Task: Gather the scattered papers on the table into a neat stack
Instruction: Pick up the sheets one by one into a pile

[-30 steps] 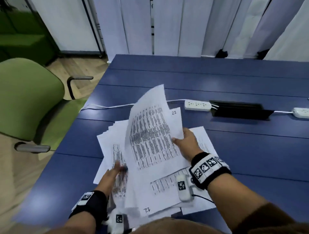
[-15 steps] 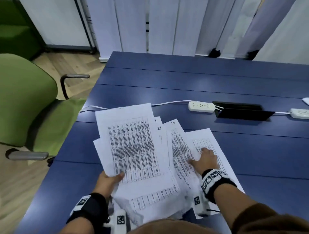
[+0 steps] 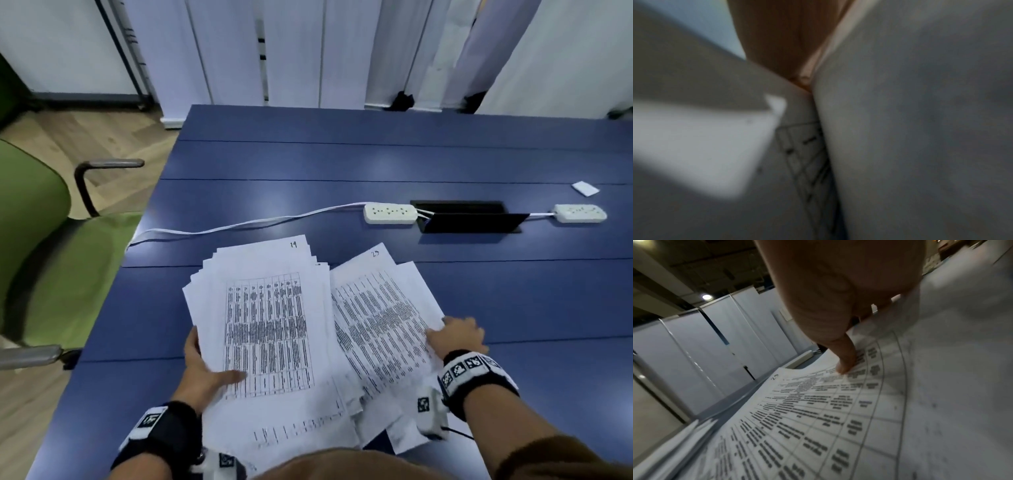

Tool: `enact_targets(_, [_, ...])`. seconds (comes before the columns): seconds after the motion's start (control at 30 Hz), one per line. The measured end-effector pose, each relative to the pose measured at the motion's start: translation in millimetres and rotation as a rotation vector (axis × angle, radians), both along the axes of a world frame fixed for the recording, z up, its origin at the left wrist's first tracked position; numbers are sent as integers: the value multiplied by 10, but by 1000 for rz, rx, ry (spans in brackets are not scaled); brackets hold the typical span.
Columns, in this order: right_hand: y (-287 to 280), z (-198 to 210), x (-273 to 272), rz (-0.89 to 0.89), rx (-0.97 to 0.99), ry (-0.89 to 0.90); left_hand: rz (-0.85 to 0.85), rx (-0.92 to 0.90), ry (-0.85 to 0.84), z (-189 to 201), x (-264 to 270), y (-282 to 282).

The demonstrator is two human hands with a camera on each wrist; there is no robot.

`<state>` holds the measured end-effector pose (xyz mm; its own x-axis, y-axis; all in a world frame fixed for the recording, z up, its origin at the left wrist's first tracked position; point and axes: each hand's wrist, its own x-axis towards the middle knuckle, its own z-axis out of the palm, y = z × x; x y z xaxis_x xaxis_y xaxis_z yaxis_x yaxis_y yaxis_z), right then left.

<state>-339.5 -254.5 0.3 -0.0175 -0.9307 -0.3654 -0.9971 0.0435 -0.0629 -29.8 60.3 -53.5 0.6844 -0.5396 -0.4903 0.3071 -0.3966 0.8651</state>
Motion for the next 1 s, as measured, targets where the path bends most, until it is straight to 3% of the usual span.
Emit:
enact_targets(0.1, [20,-137,-192,-24,16,-44,107,51,-5,-54,-9,-48])
enact_targets(0.23, [1,-188,-295,-209,72,-369,113,-38,152,-9,-45,-106])
enact_targets(0.3, [-12,-154,-315,-182,169,-401,89,-97,167,9,-58,-129])
enact_targets(0.37, [-2,-82,-275,-124,131,-421,87,-129,182,62,-108,-125])
enact_targets(0.47, [-1,283,-127,-93,-212,-476,112,-172,217,193,-210,-63])
enact_targets(0.57, [-44,920,114,-80,-490,-731,112,-168,213,84,-194,52])
enact_targets(0.63, [-73,1293,308,-64,-507,-997,84,-143,180,20,-162,116])
enact_targets(0.73, [4,1456,609,-13,-333,-1265,7,-79,120,-150,-113,167])
enact_targets(0.9, [498,791,1115,60,49,-1110,96,-248,235,265,-272,-18])
enact_targets(1.0, [779,318,1312,148,147,-949,79,-135,247,467,-292,-117])
